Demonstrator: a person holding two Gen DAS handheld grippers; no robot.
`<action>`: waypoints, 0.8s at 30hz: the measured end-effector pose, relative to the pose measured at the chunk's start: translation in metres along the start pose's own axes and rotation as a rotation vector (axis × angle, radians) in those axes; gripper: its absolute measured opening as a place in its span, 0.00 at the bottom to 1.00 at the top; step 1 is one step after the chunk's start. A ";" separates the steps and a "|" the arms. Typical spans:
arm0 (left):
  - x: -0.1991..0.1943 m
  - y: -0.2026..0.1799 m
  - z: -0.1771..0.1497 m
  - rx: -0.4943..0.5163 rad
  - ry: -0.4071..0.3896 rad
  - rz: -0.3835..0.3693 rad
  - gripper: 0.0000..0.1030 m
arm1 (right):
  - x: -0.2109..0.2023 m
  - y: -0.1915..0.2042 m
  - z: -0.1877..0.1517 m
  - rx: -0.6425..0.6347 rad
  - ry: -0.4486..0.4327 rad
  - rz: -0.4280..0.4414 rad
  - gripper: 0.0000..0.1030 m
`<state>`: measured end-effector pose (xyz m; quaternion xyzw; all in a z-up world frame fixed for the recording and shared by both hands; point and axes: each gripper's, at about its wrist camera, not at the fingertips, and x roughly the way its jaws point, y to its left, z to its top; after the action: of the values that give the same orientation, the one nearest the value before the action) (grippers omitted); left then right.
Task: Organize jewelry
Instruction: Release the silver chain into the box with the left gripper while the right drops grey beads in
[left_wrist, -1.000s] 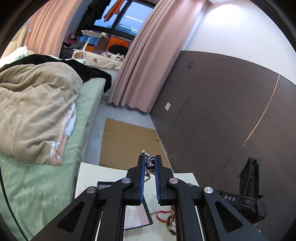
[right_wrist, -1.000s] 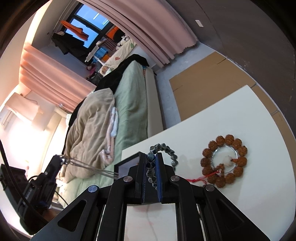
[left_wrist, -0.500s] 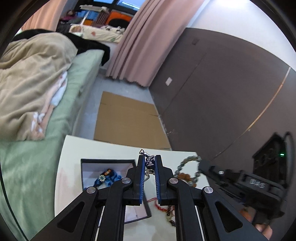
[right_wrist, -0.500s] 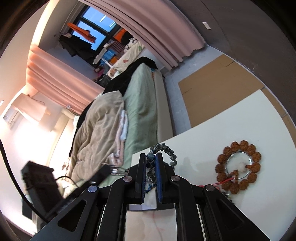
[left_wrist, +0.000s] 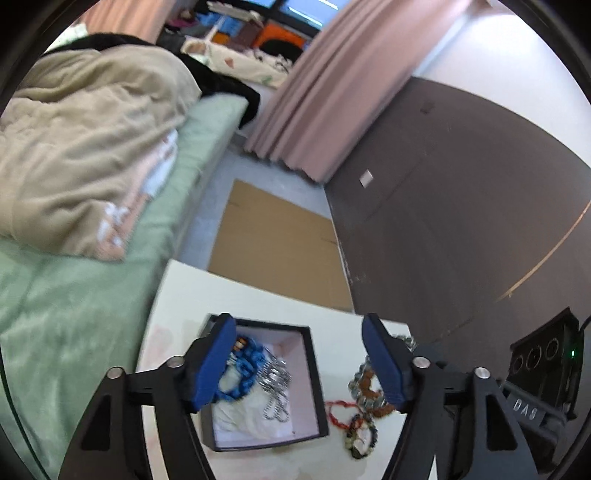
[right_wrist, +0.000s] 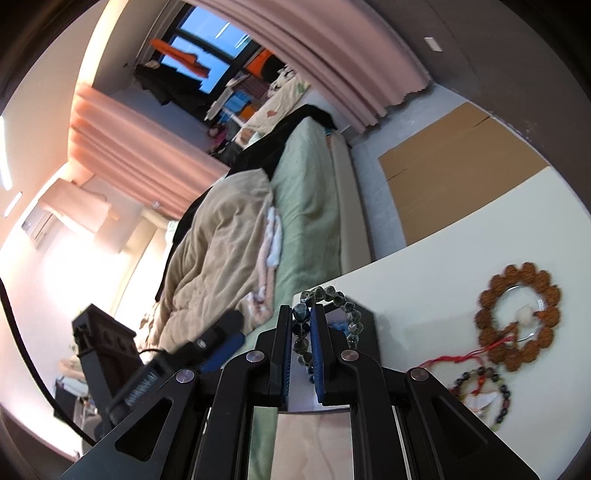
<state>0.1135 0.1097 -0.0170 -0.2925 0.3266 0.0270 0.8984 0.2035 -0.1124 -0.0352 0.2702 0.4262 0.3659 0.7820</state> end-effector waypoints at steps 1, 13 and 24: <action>-0.002 0.003 0.002 -0.002 -0.009 0.009 0.72 | 0.003 0.003 -0.002 -0.009 0.007 0.006 0.11; -0.025 0.043 0.011 -0.126 -0.042 0.042 0.72 | 0.044 0.020 -0.021 -0.068 0.101 -0.039 0.11; -0.034 0.042 0.001 -0.106 -0.029 0.048 0.72 | 0.030 0.010 -0.024 -0.048 0.097 -0.083 0.53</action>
<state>0.0776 0.1498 -0.0175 -0.3314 0.3187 0.0701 0.8852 0.1907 -0.0803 -0.0536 0.2153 0.4654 0.3560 0.7812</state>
